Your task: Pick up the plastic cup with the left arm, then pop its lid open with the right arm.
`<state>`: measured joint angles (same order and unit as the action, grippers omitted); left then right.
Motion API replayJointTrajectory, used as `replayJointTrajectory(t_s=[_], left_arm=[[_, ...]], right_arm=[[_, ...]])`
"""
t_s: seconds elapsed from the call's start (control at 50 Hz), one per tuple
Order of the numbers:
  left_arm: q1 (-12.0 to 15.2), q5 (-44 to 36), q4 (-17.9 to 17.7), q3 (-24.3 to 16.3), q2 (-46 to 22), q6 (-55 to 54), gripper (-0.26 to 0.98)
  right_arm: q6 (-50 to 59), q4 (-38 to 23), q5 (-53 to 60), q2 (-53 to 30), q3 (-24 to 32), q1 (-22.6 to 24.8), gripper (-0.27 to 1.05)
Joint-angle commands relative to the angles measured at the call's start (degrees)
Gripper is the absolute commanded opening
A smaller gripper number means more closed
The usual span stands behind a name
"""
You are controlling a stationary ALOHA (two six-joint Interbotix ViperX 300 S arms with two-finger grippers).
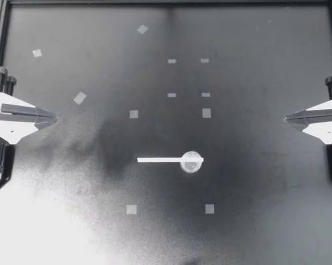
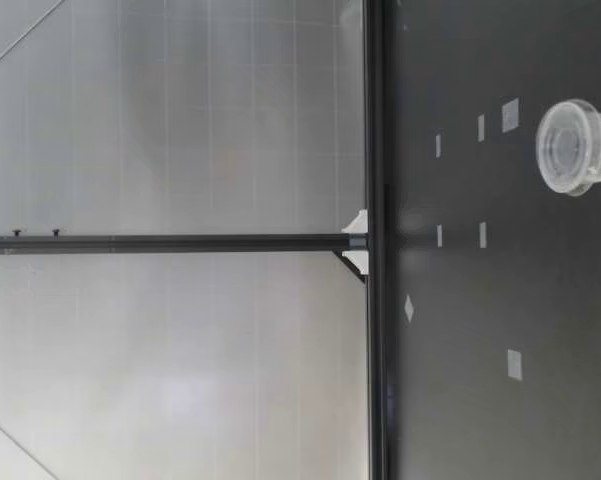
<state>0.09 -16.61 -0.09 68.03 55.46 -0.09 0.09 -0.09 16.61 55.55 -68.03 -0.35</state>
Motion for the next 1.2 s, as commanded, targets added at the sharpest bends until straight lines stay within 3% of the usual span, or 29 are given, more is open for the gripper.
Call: replayJointTrajectory(t_s=[0.0,0.08,0.2,0.5,0.68,1.0,1.18], left_arm=[[0.6,-1.8,0.0,1.1,0.2,2.2,0.08],[0.6,-2.9,-0.4,3.1,-0.2,3.2,-0.03],[0.9,-3.6,-2.0,3.5,-2.5,3.5,-0.05],[2.3,-4.0,-2.2,-2.0,-18.7,4.3,-0.02],[2.7,-9.6,-2.4,-5.2,-31.4,3.6,0.10],[2.6,-17.2,-2.3,-9.8,-49.0,1.8,0.47],[2.0,-17.2,-2.0,-12.9,-55.8,1.2,0.49]], right_arm=[[-0.2,-0.1,0.4,-0.5,0.5,-0.4,0.03],[0.3,0.1,0.3,-0.7,-1.6,-1.8,-0.08],[1.9,1.6,-1.1,-1.6,-2.4,-4.6,-0.09],[3.9,1.7,-13.3,-9.1,6.4,-5.6,-0.09],[4.3,1.7,-11.2,-16.9,8.8,-3.9,-0.09],[9.3,1.6,-0.4,-27.4,7.6,-0.1,-0.09],[14.2,0.8,7.3,-35.5,6.4,0.5,-0.09]])
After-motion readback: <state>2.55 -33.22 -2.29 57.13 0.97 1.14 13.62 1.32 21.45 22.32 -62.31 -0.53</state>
